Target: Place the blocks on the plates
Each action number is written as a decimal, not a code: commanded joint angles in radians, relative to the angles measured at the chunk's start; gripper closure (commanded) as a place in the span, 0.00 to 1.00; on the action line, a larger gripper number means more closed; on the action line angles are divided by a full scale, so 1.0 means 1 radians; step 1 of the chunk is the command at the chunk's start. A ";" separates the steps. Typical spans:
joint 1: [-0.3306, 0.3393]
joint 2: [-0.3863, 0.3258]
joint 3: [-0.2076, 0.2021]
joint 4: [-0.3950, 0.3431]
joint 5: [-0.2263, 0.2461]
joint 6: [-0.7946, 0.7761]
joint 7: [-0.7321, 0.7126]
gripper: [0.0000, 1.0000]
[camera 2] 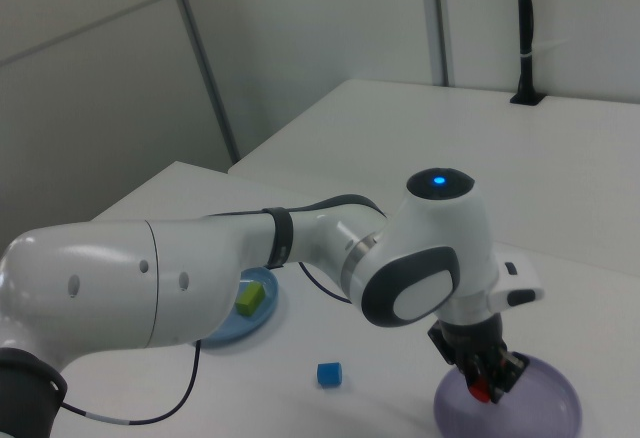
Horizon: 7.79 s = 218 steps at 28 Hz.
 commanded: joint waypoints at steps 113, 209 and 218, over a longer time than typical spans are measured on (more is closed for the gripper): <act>0.121 0.033 -0.071 0.011 -0.024 0.222 0.250 1.00; 0.364 -0.427 0.075 0.008 -0.094 -0.399 0.508 0.00; 0.363 -0.427 0.093 0.008 -0.087 -0.399 0.505 0.00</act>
